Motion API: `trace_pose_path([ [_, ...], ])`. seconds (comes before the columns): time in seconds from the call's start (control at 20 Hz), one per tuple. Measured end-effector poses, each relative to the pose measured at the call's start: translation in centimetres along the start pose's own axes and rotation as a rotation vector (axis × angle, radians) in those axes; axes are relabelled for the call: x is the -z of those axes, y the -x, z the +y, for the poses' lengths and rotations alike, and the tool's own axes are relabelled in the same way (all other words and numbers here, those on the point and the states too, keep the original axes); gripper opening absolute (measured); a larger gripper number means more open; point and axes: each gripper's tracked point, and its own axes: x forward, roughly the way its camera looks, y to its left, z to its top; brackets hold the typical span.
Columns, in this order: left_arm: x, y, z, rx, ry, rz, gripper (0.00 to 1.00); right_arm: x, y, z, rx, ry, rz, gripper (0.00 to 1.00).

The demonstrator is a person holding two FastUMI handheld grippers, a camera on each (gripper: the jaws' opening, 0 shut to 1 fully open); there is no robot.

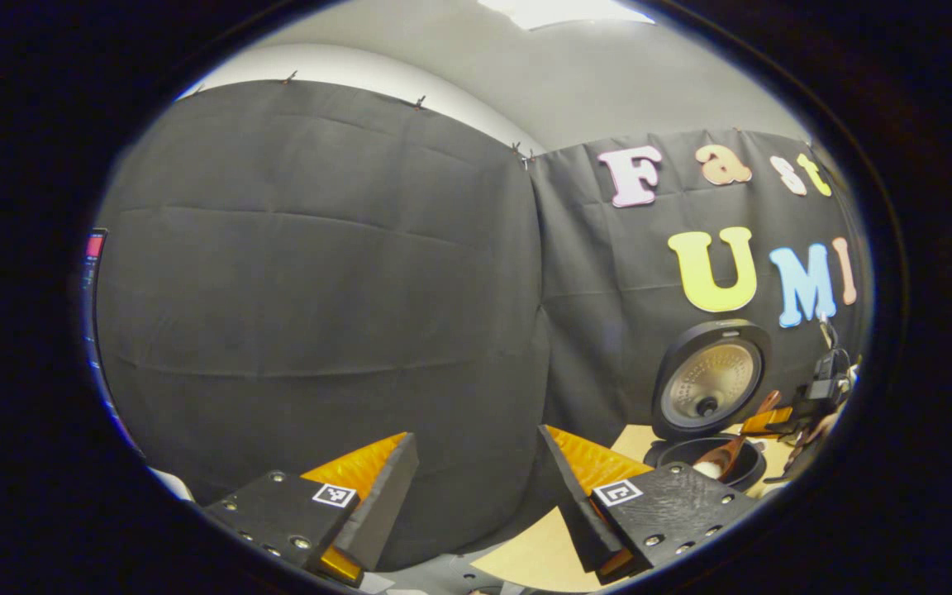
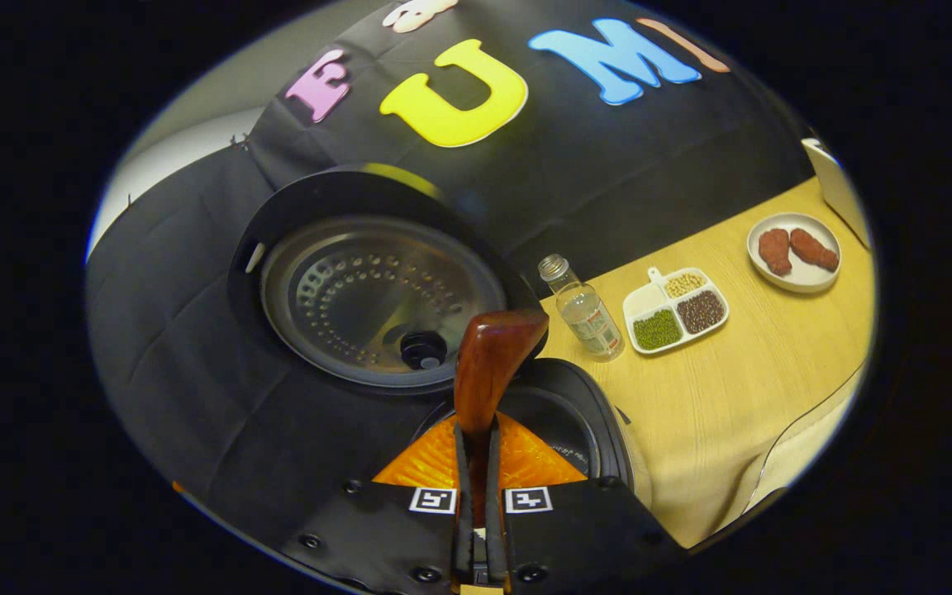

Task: Close the left gripper, press the button to open the rice cooker; take a wooden spoon from the chopstick holder with the right hand, scoop a spoonful of rice and pour it into the rice cooker, then put the wooden spoon back into the chopstick holder.

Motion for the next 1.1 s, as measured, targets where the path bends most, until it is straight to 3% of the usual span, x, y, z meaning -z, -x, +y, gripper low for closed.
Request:
trace_pose_path([
  [0.6, 0.4, 0.1, -0.1, -0.001, 0.008, 0.007, 0.87, 0.4, 0.0, 1.3, 0.003, 0.424, -0.045, 0.07],
  [0.85, 0.4, -0.2, -0.4, 0.006, 0.009, 0.006, 0.87, 0.5, 0.3, 2.5, -0.007, 0.634, -0.084, 0.04],
  [0.9, 0.5, -0.2, -0.4, 0.007, 0.010, 0.005, 0.87, 0.6, 0.3, 2.7, -0.009, 0.672, -0.093, 0.08],
  [1.1, 1.1, -0.9, -0.6, 0.011, 0.017, 0.019, 0.87, 0.8, 0.6, 3.9, -0.011, 0.870, -0.132, 0.08],
])
